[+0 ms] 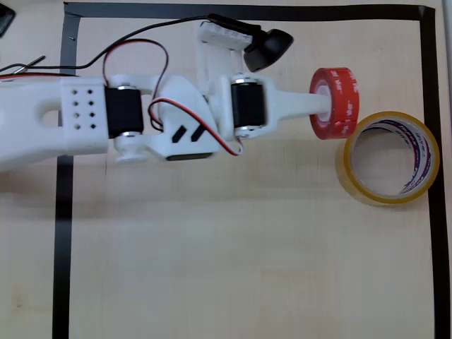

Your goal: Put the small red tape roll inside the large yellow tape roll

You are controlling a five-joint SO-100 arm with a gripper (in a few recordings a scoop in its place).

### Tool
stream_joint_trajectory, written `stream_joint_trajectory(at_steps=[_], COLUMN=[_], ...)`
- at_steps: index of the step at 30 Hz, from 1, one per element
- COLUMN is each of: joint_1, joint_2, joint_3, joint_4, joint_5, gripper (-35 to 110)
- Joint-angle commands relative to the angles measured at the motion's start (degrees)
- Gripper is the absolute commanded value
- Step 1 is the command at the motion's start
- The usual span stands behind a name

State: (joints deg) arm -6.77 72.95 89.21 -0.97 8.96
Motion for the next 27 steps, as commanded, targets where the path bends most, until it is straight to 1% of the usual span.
stream_joint_trajectory(at_steps=[1, 10, 17, 27], joint_1=[0.70, 2.46, 3.43, 3.25], joint_2=[0.26, -11.16, -15.29, -19.07], joint_3=[-9.40, -19.51, -25.49, -28.74], joint_4=[-3.87, -3.87, -3.60, -3.34], joint_5=[2.02, 2.02, 2.02, 1.76], gripper=[0, 0, 0, 0])
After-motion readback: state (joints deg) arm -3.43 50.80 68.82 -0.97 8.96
